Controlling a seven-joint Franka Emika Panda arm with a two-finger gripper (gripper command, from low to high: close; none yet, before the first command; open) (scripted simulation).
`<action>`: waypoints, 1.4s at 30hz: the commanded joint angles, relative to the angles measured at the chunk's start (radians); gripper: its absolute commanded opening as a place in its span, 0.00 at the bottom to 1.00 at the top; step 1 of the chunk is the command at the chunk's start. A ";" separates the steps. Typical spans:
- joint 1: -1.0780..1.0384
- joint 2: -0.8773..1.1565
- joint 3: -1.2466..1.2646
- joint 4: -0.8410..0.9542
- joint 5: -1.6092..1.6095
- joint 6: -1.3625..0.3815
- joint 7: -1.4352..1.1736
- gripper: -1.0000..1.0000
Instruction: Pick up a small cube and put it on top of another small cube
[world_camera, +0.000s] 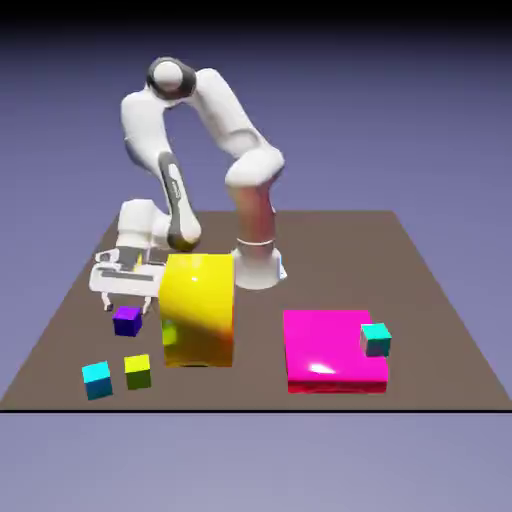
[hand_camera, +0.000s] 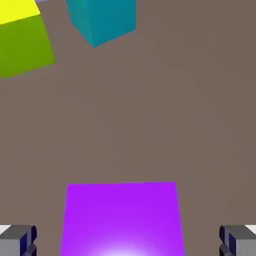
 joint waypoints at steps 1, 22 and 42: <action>0.036 -0.004 -0.035 0.010 -0.023 0.013 0.025 0.50; -0.154 0.015 0.150 -0.041 0.096 -0.054 -0.106 0.00; -0.181 0.023 0.470 0.173 0.602 -0.451 -0.606 0.00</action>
